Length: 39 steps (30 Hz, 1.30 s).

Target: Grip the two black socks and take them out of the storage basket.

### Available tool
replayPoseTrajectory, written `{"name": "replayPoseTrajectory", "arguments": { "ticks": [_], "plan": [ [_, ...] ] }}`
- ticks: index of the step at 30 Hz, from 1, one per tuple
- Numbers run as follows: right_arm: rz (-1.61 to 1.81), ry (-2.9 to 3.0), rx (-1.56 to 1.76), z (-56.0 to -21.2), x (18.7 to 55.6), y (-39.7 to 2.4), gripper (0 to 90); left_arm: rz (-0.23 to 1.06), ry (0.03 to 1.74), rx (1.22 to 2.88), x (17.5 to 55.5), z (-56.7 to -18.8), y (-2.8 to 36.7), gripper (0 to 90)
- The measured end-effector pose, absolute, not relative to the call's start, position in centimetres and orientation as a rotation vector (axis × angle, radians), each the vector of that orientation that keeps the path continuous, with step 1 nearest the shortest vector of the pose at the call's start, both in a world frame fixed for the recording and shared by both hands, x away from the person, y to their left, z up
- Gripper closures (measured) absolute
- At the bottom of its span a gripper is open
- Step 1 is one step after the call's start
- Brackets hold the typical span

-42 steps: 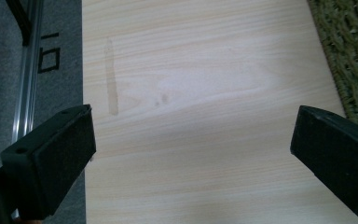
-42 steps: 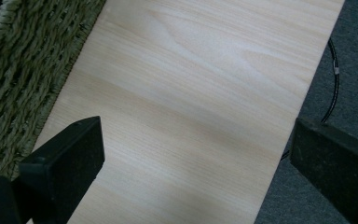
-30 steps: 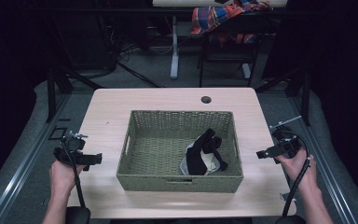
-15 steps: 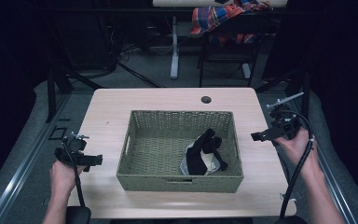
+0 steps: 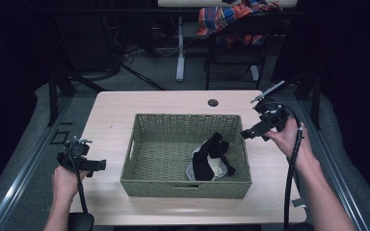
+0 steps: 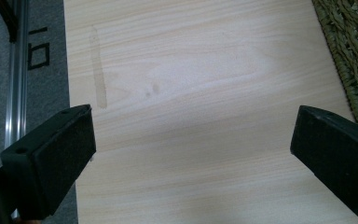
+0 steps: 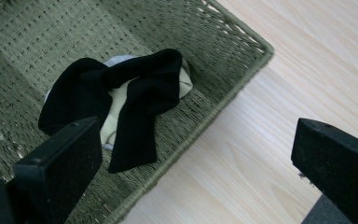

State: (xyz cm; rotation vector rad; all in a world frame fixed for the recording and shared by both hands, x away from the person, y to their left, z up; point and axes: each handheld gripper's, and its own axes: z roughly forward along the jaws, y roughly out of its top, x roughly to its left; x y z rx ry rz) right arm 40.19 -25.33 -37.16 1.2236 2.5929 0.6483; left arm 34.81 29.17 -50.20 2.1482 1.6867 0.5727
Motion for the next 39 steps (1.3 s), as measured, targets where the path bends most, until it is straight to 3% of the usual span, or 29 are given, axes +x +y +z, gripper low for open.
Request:
{"name": "replayPoseTrajectory", "arguments": {
  "ticks": [19,30,39],
  "plan": [
    [0.542,2.749,1.133,-41.4,42.6,-19.8,2.9,0.57,1.686,2.145,34.8,-50.3,29.2,0.3],
    [0.435,2.831,1.099,-45.0,43.5,-17.7,13.7,0.567,1.683,2.155,34.9,-50.3,29.2,0.3],
    [0.344,2.84,1.122,-47.0,44.1,-16.7,16.9,0.565,1.681,2.158,34.9,-50.4,29.2,0.3]
  ]
}}
